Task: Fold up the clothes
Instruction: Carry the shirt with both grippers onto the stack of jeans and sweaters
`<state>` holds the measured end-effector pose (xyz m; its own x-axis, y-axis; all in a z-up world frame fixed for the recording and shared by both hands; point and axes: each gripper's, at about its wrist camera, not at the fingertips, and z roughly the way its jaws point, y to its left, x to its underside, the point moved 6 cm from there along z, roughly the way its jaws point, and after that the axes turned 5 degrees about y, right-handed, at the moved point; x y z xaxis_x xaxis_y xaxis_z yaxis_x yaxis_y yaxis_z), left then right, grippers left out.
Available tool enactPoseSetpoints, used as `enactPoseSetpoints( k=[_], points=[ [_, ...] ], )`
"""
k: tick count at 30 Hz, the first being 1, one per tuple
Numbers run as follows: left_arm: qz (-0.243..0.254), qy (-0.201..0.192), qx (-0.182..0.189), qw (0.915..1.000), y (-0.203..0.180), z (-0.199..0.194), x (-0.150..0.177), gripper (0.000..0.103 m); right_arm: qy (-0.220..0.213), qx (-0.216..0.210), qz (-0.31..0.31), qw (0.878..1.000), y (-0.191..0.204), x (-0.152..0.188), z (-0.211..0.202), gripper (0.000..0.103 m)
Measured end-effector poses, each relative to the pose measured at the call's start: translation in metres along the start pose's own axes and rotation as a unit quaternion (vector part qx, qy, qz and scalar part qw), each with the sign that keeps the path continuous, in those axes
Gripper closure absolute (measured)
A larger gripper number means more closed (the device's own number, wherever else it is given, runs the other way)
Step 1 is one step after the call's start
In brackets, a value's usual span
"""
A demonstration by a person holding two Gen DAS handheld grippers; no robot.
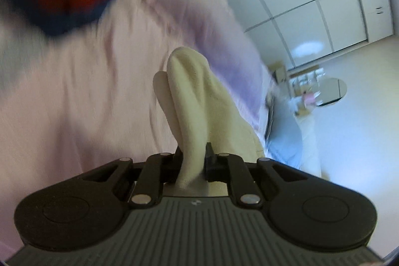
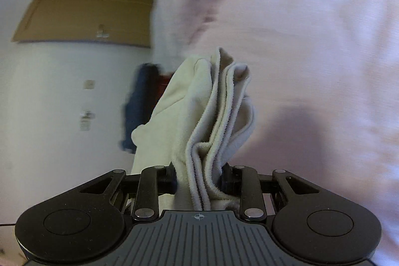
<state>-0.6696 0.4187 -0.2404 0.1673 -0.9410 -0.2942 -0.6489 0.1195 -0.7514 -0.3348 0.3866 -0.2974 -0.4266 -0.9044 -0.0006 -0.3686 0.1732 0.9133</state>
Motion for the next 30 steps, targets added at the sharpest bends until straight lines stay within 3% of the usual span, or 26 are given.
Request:
enactPoseSetpoints(
  k=[3, 7, 11, 14, 19, 24, 28, 30],
  points=[
    [0.035, -0.032, 0.005, 0.9989, 0.009, -0.05, -0.064, 0.093, -0.016, -0.035, -0.025, 0.999, 0.062, -0.017, 0.051, 0.075],
    [0.071, -0.043, 0.0, 0.9966, 0.038, -0.099, -0.155, 0.093, -0.051, -0.068, -0.024, 0.996, 0.13, -0.033, 0.129, 0.075],
    [0.094, -0.047, -0.012, 0.9944, 0.071, -0.14, -0.245, 0.092, -0.072, -0.078, 0.001, 0.994, 0.186, -0.047, 0.22, 0.075],
    [0.091, -0.043, -0.015, 0.9948, 0.098, -0.15, -0.293, 0.092, -0.082, -0.075, 0.011, 0.994, 0.21, -0.066, 0.268, 0.075],
    [0.066, -0.024, -0.016, 0.9974, 0.15, -0.14, -0.339, 0.092, -0.088, -0.034, 0.017, 0.995, 0.214, -0.082, 0.316, 0.075],
    [0.046, -0.005, -0.013, 0.9989, 0.192, -0.113, -0.35, 0.091, -0.092, 0.014, 0.012, 0.996, 0.197, -0.092, 0.341, 0.073],
    [0.05, -0.001, -0.036, 0.9981, 0.218, -0.102, -0.35, 0.075, -0.114, 0.041, 0.016, 0.993, 0.173, -0.095, 0.357, 0.058],
    [0.05, -0.011, -0.045, 0.9976, 0.224, -0.111, -0.353, 0.072, -0.137, 0.037, 0.024, 0.99, 0.174, -0.096, 0.35, 0.051]
  ],
)
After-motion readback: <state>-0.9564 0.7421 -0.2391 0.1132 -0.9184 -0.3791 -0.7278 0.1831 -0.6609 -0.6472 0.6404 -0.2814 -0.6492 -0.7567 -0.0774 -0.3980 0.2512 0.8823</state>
